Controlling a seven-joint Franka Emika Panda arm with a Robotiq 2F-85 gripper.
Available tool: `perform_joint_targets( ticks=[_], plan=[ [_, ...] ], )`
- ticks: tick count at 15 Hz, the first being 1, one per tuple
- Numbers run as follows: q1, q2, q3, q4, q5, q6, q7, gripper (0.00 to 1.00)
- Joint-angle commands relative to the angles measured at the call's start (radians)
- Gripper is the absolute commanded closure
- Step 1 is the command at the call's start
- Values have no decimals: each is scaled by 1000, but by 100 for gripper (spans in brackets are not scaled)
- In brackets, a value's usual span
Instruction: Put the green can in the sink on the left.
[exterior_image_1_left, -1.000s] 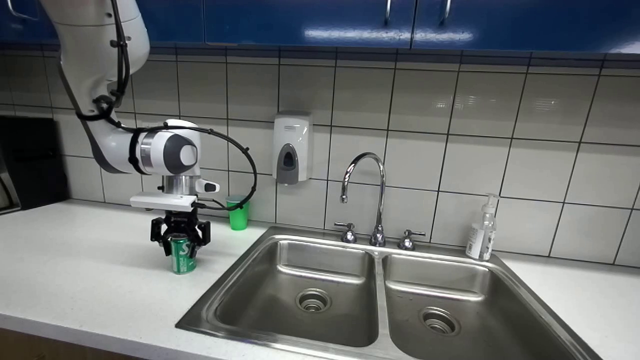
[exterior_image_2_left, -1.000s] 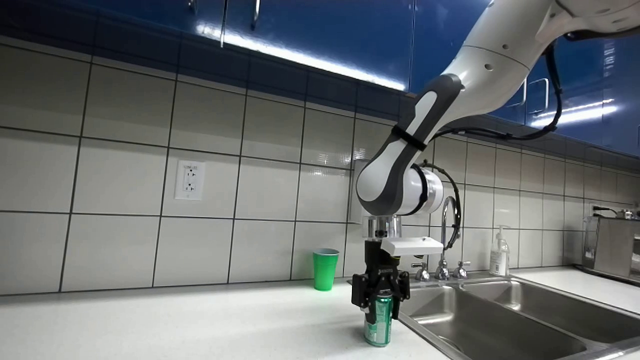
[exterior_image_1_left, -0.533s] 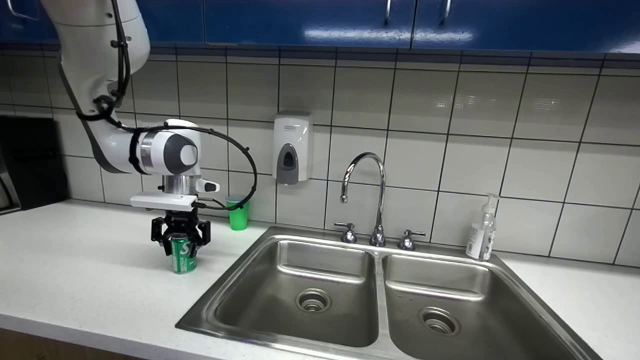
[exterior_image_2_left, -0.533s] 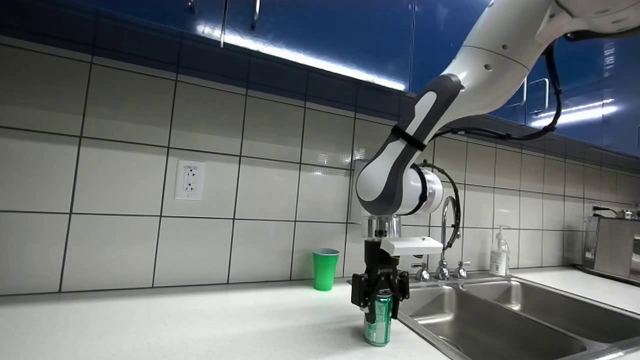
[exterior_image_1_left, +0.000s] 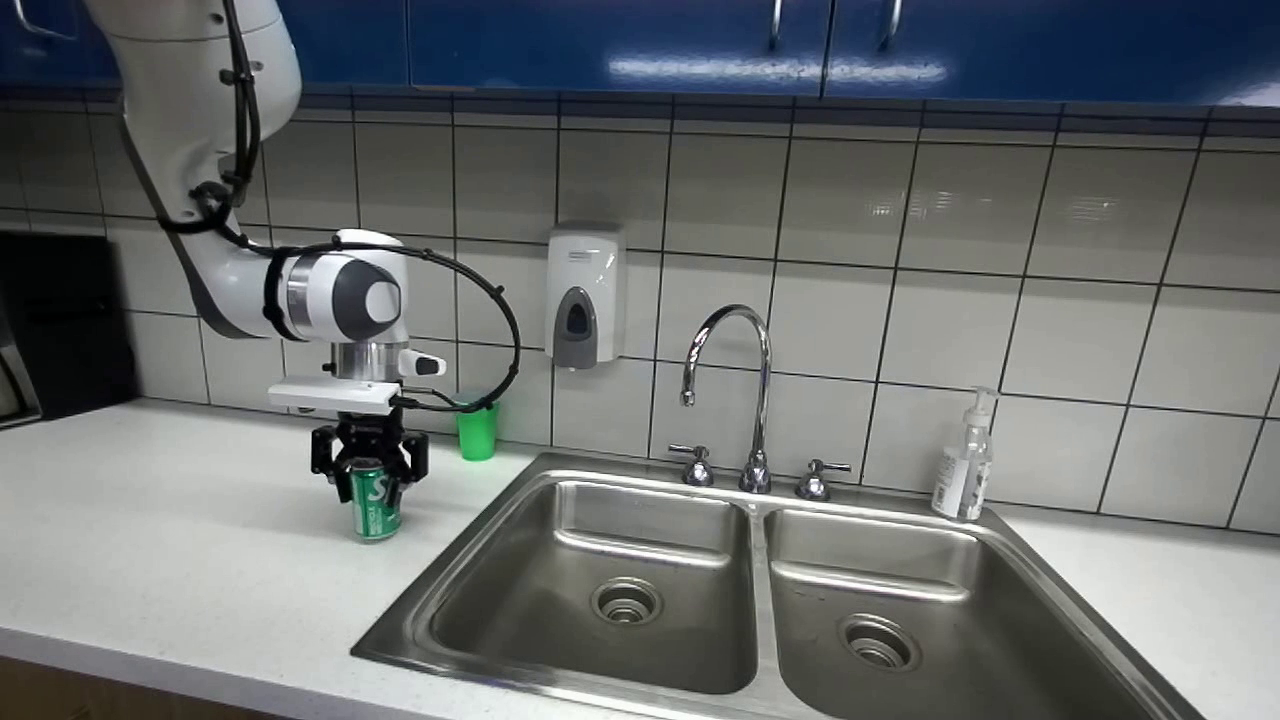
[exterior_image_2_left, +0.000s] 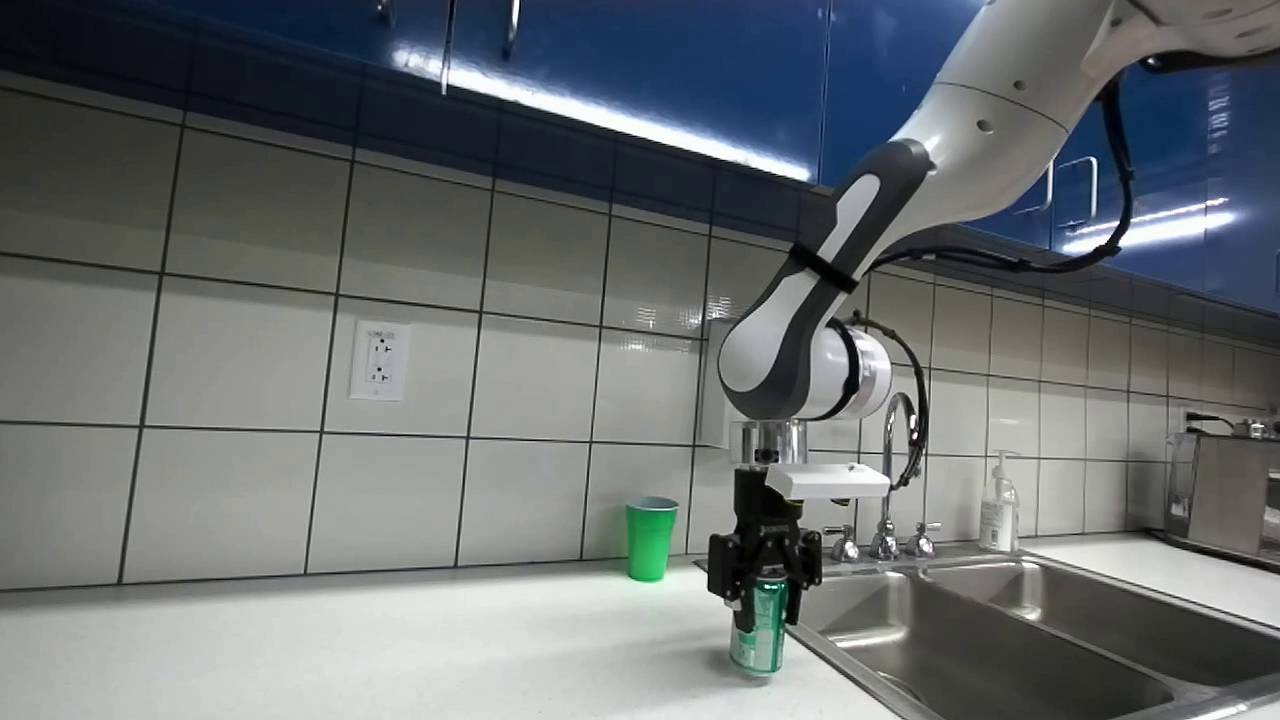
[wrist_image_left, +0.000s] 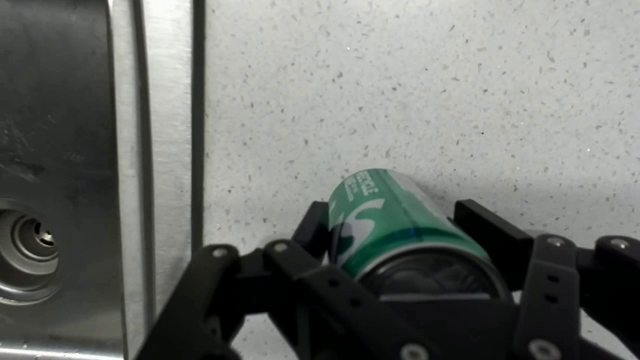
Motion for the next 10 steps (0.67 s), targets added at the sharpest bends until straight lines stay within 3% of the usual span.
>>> perform_joint_targets(
  ticks=[1, 10],
  plan=[
    [-19, -82, -1, -47, 10, -1, -4, 57],
    [-90, -205, -57, -131, 34, -10, -37, 57]
  ],
)
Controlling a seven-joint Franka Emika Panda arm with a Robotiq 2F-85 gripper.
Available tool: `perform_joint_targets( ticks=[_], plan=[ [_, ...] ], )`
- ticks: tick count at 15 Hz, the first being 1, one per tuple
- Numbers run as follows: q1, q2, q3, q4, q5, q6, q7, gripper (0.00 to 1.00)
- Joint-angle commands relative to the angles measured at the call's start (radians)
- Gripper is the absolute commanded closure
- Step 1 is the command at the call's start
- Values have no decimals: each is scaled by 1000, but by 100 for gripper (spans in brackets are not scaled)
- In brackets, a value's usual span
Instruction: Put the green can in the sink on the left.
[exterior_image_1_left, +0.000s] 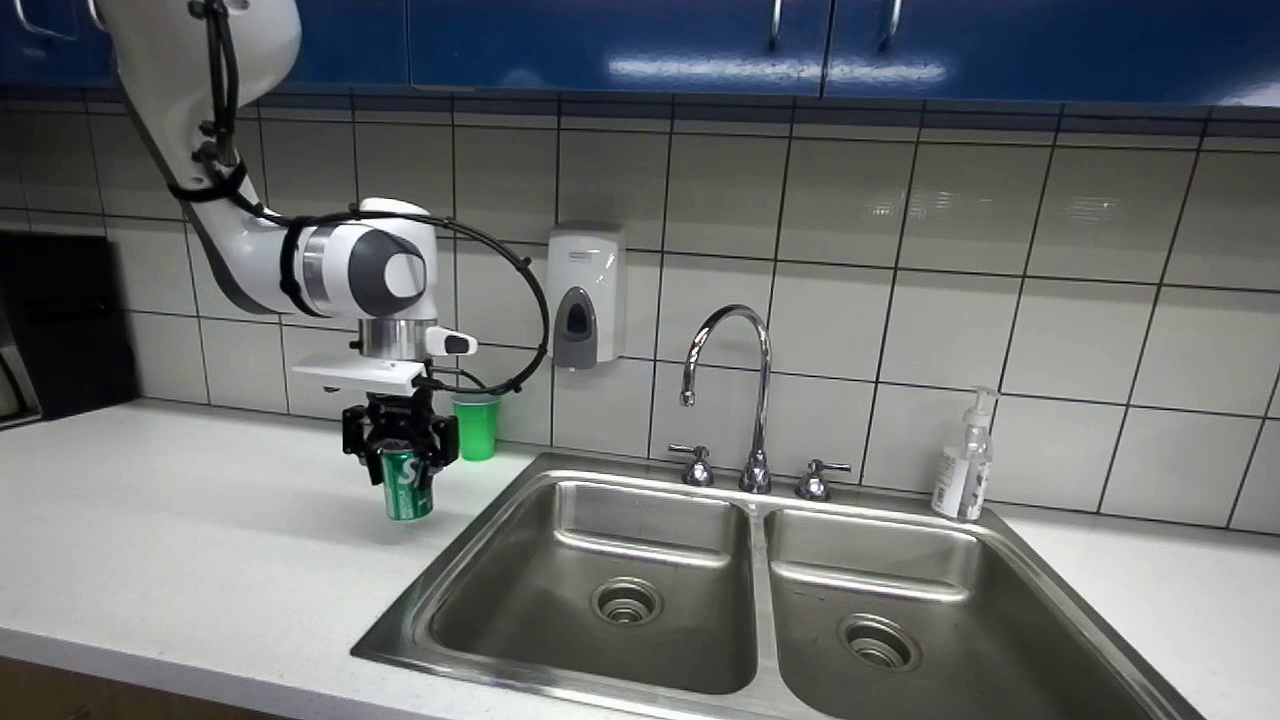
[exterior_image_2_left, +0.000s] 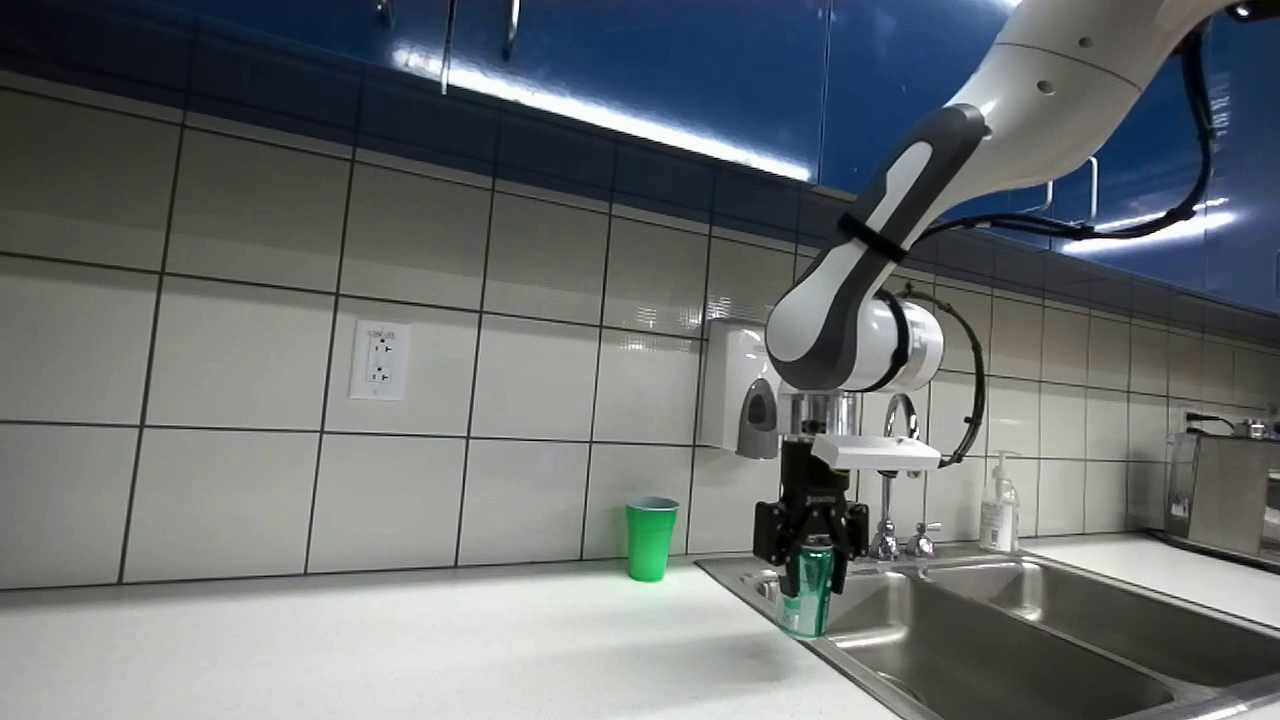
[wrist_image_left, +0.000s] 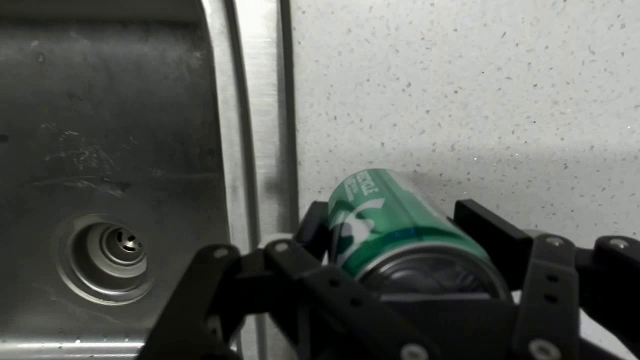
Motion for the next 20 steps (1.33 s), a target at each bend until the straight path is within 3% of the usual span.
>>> perform_joint_targets(
  ticks=[1, 12, 20],
  plan=[
    [-45, -81, -22, -46, 27, -13, -41, 57],
    [-162, -46, -117, 14, 55, -41, -201, 57],
    [-214, 43, -142, 70, 61, -39, -275, 57]
  ],
)
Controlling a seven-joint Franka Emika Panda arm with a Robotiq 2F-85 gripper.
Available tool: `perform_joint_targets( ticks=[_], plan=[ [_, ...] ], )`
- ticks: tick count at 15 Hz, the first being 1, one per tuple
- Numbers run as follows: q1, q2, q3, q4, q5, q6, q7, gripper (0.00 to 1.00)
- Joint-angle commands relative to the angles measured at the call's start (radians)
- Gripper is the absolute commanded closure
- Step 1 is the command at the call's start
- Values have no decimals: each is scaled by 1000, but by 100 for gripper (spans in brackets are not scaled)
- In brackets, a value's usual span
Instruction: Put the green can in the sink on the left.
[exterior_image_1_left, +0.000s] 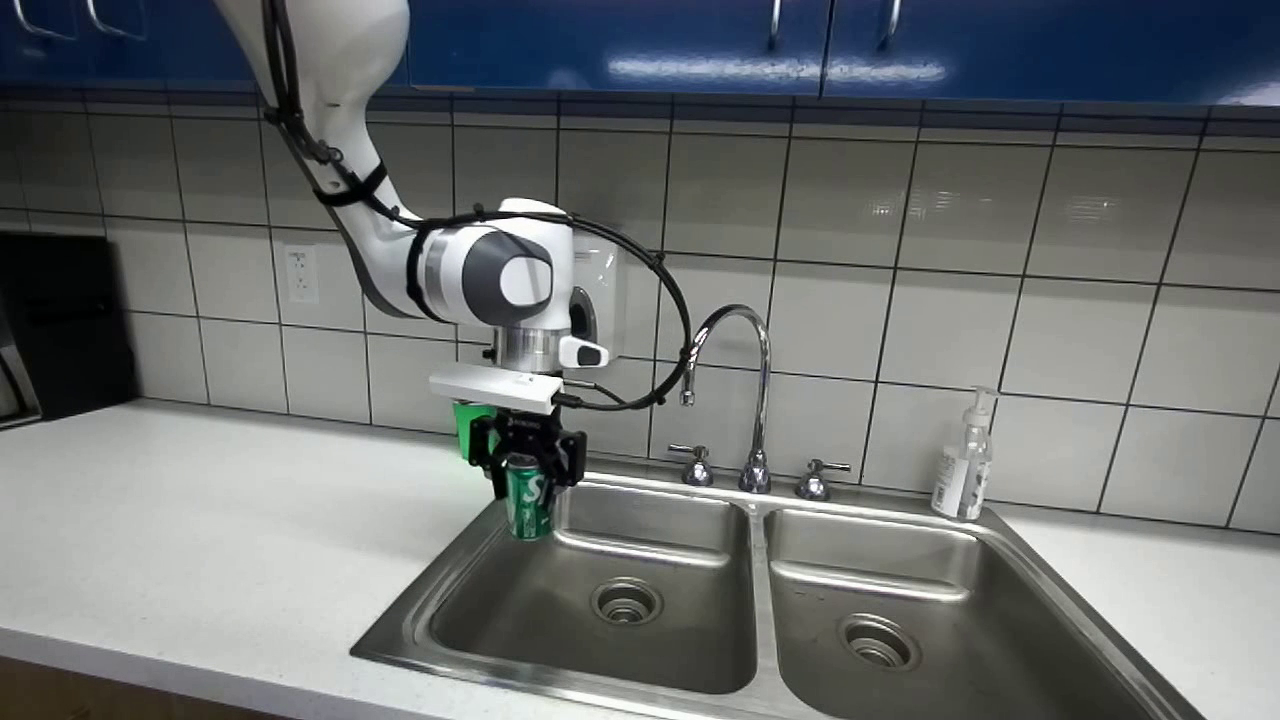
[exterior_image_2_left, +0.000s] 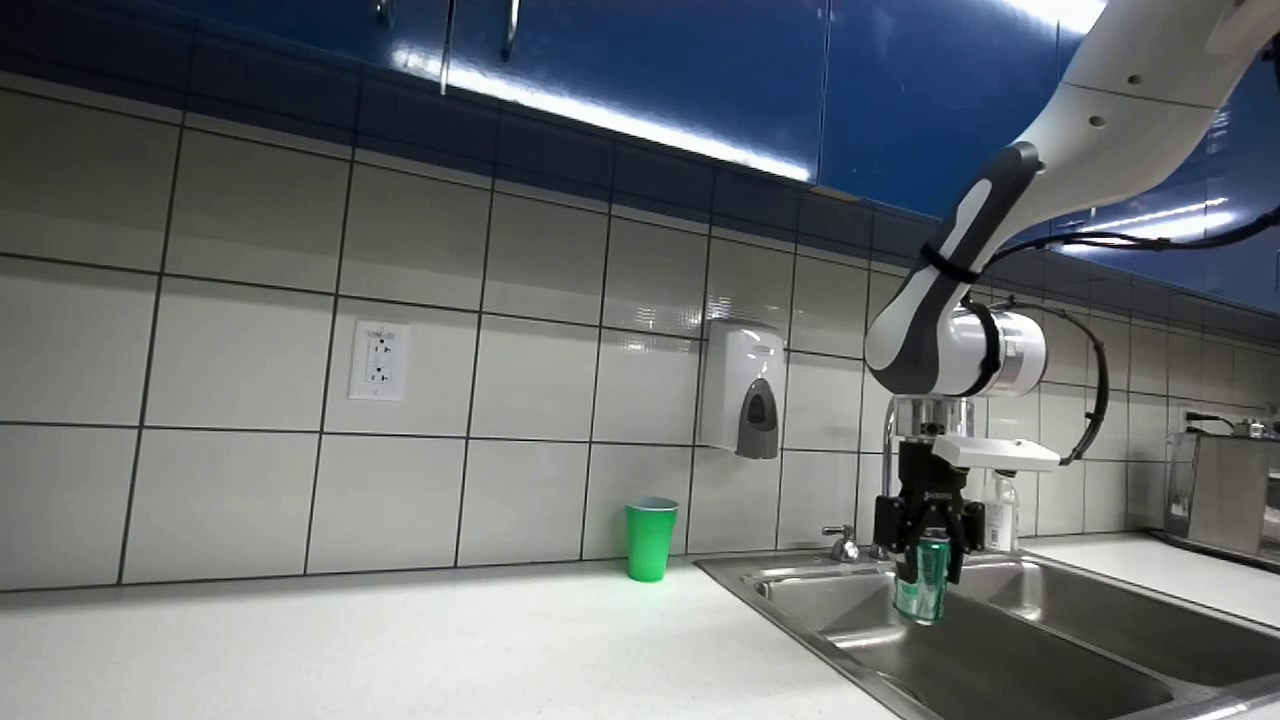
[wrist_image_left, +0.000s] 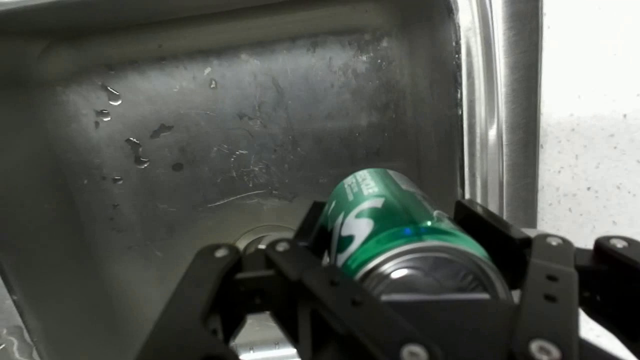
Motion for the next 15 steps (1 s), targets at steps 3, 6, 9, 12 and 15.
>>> perform_joint_targets(
  ticks=[3, 6, 9, 12, 15],
  plan=[
    [-41, 76, 4, 73, 25, -30, -65, 57],
    [-57, 114, 5, 95, 23, -28, -75, 57],
    [-74, 153, 5, 117, 20, -26, -82, 57],
    [-93, 195, 8, 136, 22, -21, -93, 57],
    [-114, 241, 11, 150, 23, -17, -108, 57]
  ],
)
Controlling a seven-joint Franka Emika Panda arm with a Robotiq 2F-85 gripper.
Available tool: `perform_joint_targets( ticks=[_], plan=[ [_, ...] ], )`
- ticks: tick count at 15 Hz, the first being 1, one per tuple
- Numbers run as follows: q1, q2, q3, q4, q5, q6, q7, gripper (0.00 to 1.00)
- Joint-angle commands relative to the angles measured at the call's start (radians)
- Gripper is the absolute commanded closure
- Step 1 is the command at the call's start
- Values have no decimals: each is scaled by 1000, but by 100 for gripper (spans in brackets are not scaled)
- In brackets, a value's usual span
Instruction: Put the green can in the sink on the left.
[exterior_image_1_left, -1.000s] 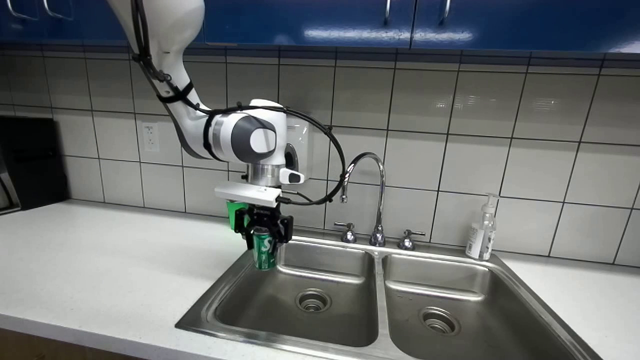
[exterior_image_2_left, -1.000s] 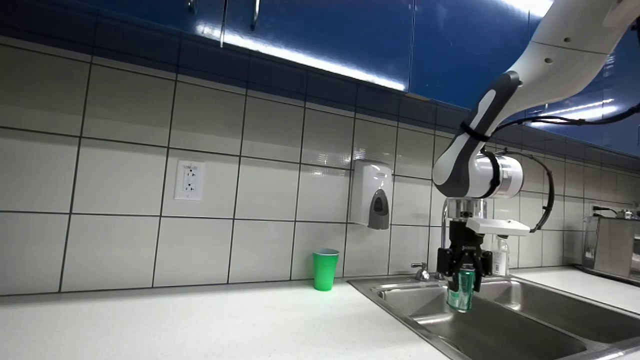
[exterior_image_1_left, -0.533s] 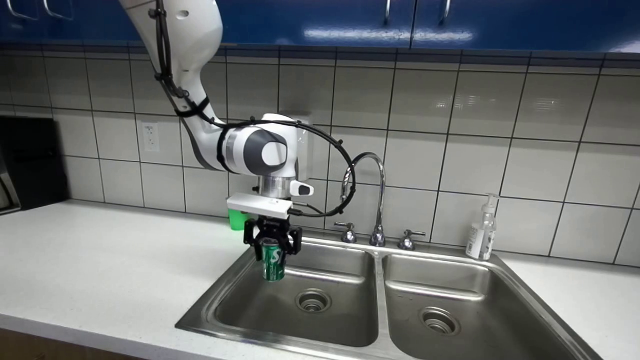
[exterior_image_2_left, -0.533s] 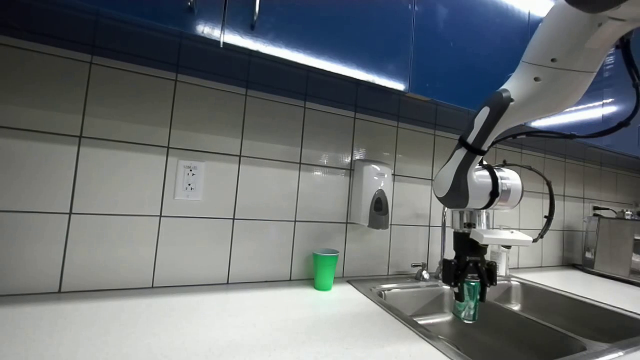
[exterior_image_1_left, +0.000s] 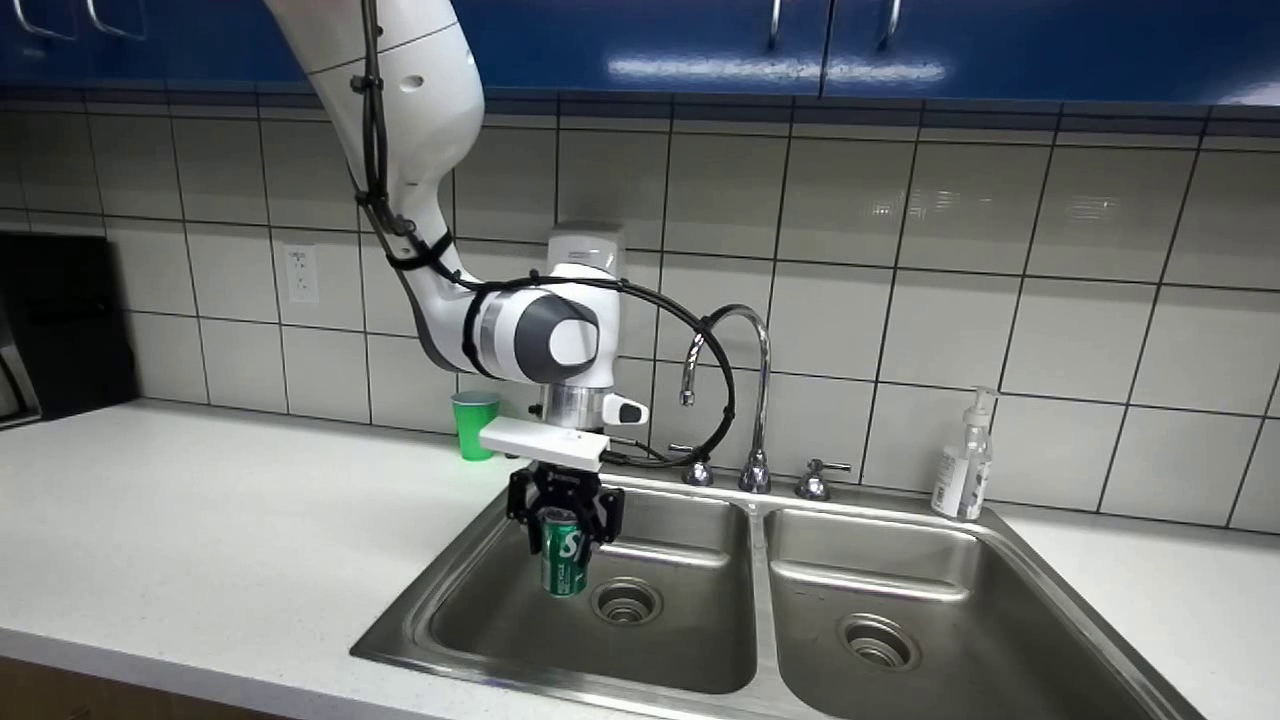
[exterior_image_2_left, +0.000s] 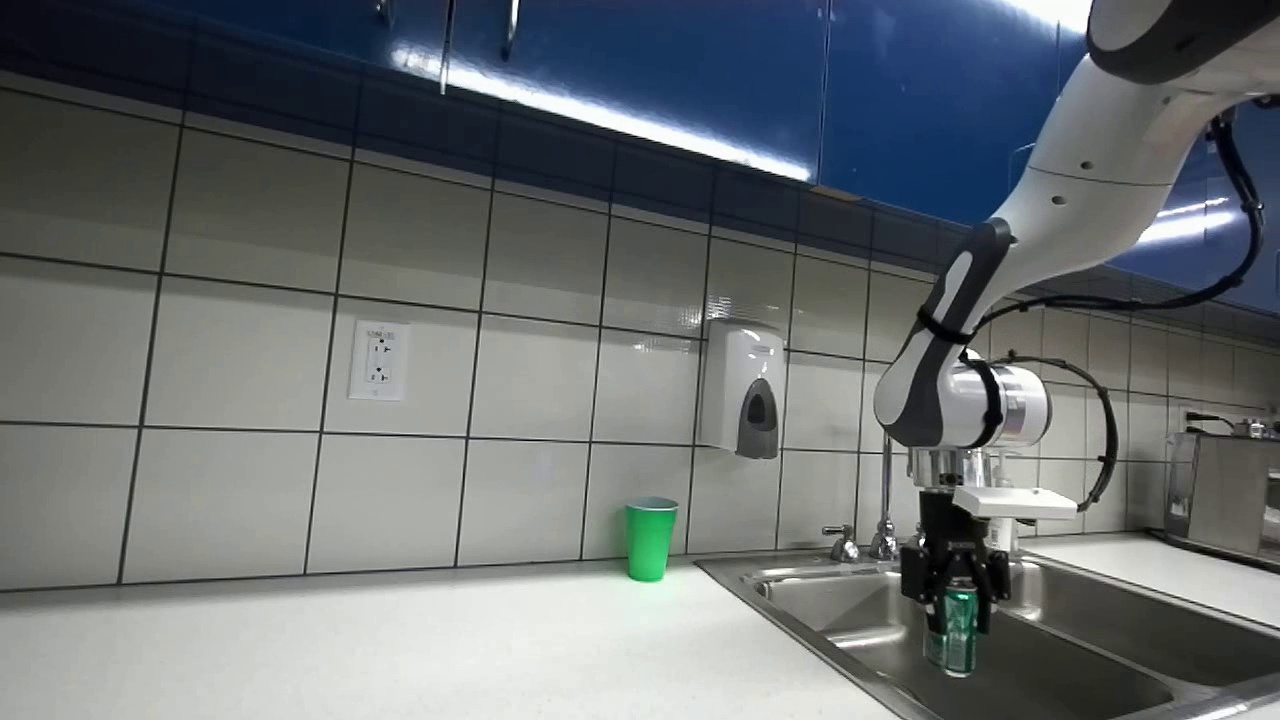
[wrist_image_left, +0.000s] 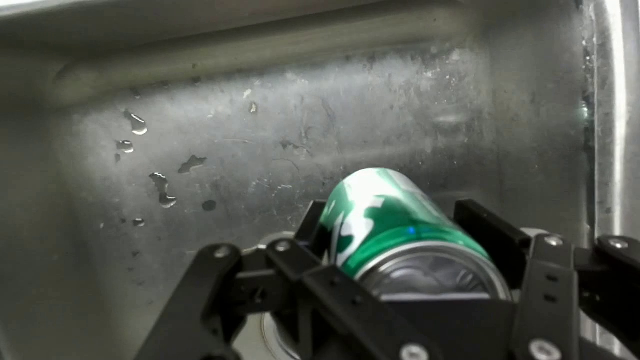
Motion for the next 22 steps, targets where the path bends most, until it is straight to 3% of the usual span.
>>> perform_joint_targets(
  ticks=[1, 22],
  plan=[
    [-40, 56, 16, 45, 16, -15, -48, 57],
    [-150, 271, 104, 121, 15, 94, -166, 57]
  ],
)
